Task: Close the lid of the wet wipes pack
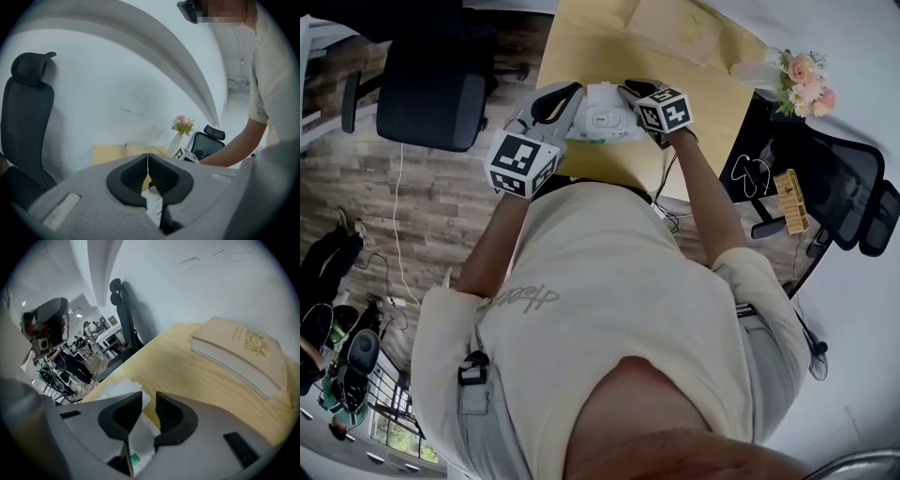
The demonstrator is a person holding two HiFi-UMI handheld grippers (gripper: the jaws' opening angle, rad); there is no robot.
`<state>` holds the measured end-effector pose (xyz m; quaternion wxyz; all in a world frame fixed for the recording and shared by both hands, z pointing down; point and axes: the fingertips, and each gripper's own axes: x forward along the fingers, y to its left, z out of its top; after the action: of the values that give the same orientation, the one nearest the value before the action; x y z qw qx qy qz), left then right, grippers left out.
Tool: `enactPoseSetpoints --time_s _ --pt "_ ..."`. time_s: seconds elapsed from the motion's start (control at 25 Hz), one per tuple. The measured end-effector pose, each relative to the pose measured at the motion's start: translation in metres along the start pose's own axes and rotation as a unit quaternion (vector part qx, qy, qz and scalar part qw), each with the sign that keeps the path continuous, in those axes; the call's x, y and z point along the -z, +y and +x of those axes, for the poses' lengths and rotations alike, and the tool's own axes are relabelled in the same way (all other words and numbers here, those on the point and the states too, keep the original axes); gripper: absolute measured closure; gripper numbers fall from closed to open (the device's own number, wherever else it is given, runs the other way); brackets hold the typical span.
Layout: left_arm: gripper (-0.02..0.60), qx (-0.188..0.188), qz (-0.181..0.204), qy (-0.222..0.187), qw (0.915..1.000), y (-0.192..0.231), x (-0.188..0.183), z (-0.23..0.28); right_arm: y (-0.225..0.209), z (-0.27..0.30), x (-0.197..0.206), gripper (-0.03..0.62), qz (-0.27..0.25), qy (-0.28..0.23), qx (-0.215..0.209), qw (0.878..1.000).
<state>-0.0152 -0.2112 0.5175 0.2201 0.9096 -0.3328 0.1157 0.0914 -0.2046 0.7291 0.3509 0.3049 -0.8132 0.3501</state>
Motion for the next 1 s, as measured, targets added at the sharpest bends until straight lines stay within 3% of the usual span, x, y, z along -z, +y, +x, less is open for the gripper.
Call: enactPoseSetpoints --time_s 0.32,0.56,1.0 --pt "0.565 0.008 -0.002 0.003 1.0 -0.003 0.003 -0.002 0.003 0.01 0.001 0.52 0.023 0.022 -0.037 0.999" --pt "0.565 0.01 0.001 0.001 0.9999 -0.01 0.003 -0.006 0.005 0.008 0.0 0.522 0.017 0.025 -0.041 0.999" --pt "0.565 0.004 0.006 -0.009 0.9999 -0.015 0.003 -0.02 0.013 -0.009 -0.01 0.525 -0.005 -0.012 -0.038 0.999"
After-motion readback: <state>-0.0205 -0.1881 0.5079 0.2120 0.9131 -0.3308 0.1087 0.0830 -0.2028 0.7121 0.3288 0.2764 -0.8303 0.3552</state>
